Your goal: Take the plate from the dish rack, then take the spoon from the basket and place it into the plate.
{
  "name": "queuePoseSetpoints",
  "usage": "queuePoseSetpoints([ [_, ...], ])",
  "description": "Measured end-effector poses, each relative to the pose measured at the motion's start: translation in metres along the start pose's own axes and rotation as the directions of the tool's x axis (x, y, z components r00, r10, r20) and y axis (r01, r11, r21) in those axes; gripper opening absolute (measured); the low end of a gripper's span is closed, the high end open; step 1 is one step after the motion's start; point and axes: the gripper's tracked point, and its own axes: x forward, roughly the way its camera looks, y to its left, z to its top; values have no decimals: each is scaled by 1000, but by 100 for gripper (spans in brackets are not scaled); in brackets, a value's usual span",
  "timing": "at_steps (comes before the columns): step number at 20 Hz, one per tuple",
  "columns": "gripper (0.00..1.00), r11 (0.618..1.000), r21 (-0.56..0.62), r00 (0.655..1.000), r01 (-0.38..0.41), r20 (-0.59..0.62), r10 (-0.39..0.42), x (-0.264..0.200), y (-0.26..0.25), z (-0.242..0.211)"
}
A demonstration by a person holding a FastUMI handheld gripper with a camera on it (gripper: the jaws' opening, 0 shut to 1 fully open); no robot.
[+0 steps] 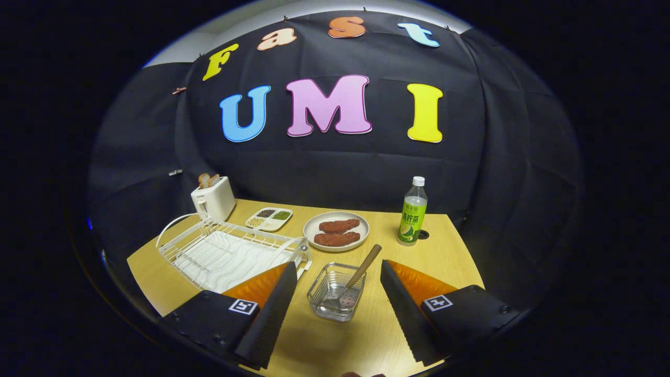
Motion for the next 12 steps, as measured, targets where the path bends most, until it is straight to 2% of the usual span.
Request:
queuePoseSetpoints([
  [5,98,995,40,996,86,-22,-85,57,-29,-11],
  [9,98,992,70,992,101,-78,-95,94,-42,-35],
  [12,98,984,156,988,88,-138,-67,115,-42,-55],
])
